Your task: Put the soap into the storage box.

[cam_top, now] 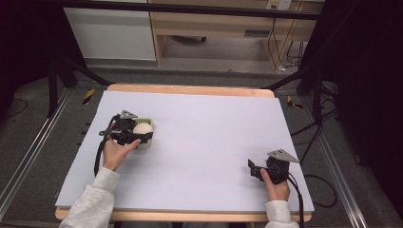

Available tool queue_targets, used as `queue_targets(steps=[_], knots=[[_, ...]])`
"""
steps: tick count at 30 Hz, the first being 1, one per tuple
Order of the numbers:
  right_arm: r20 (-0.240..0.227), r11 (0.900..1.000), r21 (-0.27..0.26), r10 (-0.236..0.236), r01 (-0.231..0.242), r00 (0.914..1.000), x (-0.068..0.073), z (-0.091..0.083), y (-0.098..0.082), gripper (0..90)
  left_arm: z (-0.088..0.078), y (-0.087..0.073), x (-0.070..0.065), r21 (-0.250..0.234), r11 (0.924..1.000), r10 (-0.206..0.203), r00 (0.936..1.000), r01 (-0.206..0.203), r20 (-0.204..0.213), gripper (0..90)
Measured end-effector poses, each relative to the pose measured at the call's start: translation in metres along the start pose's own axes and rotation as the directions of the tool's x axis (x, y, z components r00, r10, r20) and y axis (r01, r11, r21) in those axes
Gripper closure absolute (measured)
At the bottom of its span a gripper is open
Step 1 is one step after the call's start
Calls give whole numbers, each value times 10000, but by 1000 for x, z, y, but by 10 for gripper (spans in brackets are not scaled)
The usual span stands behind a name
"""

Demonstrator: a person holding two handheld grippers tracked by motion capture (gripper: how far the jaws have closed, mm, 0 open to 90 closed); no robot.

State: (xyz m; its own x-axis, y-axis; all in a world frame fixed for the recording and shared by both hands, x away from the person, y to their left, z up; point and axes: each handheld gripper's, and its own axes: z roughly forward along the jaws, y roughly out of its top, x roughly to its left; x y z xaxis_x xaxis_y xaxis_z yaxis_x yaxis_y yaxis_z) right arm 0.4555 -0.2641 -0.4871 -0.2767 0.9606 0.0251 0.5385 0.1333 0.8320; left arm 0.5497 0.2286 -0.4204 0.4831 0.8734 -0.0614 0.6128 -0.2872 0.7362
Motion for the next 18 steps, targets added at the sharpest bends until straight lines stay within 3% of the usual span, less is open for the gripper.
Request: queue_targets(steps=[8,18], knots=[[15,10000,-33,60,-60,10000,0,0,0,55,5,-1,11,95,9997,-228,9995,230,-228,242],[-4,10000,-38,55,-55,10000,0,0,0,55,14,-4,16,477,9988,-112,9985,137,-530,242]])
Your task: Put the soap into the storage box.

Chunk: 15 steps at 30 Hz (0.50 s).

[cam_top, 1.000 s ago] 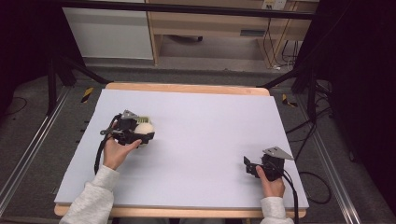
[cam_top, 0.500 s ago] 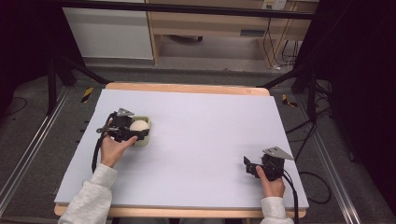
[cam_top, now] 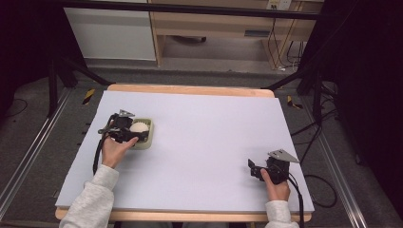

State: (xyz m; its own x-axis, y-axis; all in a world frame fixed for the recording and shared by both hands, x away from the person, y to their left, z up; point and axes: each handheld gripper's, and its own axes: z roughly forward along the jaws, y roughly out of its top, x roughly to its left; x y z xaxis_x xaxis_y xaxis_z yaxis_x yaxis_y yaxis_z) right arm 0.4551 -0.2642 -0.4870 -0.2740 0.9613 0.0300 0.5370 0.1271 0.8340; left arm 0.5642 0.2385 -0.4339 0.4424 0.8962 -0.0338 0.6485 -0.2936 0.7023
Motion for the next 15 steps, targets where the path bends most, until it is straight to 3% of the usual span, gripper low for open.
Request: queue_targets(steps=[15], knots=[[10,10000,-9,7,-7,10000,0,0,0,55,7,-4,4,260,9997,12,9998,-7,-206,242]])
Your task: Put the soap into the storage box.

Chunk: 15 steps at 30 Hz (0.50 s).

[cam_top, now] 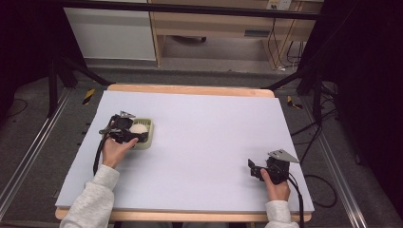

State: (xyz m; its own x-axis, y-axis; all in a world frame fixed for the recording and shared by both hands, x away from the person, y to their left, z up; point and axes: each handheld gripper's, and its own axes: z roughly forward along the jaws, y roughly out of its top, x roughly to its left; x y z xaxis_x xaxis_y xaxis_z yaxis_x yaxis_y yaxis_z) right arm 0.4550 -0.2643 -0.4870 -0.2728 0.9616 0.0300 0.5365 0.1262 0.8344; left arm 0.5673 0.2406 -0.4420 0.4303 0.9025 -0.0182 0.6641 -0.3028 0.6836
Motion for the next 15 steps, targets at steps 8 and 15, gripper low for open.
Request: queue_targets(steps=[8,15], knots=[[16,10000,-18,-10,10,10000,0,0,0,55,3,-1,-1,59,9999,146,9999,-146,-28,242],[14,10000,-20,-3,3,10000,0,0,0,55,4,-2,-2,29,9998,173,9998,-173,-86,241]])
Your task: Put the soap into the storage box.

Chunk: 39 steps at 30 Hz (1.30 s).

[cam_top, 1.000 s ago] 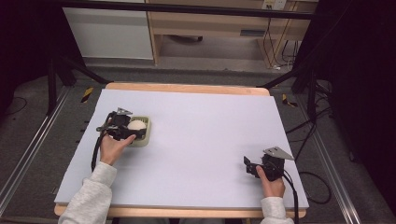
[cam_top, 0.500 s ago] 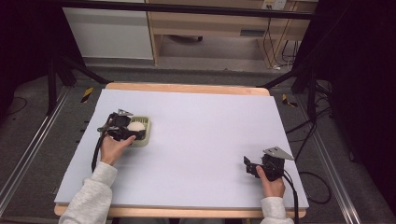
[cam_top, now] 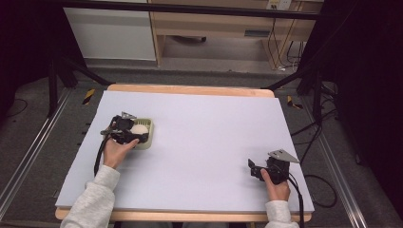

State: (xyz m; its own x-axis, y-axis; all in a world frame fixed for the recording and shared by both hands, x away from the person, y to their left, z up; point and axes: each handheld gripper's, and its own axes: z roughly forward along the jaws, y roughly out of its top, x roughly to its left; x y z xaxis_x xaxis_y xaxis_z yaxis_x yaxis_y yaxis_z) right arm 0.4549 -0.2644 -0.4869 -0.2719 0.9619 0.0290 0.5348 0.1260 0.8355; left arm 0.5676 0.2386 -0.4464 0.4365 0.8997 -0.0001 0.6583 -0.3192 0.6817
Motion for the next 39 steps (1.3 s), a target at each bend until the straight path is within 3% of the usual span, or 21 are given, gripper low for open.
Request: queue_targets(steps=[6,19,30,39], knots=[[-11,10000,-9,-2,2,10000,0,0,0,55,-5,0,2,-339,9991,-270,9996,273,101,219],[-11,10000,-29,52,-52,10000,0,0,0,55,-33,-5,-2,-852,9960,-238,9994,258,254,183],[28,9999,-106,11,-11,10000,0,-1,0,55,-63,-37,4,-1478,9879,-463,9988,479,143,155],[45,9999,-156,5,-4,10000,0,-1,-1,54,-69,-73,13,-1473,9840,-1001,9949,1002,83,157]])
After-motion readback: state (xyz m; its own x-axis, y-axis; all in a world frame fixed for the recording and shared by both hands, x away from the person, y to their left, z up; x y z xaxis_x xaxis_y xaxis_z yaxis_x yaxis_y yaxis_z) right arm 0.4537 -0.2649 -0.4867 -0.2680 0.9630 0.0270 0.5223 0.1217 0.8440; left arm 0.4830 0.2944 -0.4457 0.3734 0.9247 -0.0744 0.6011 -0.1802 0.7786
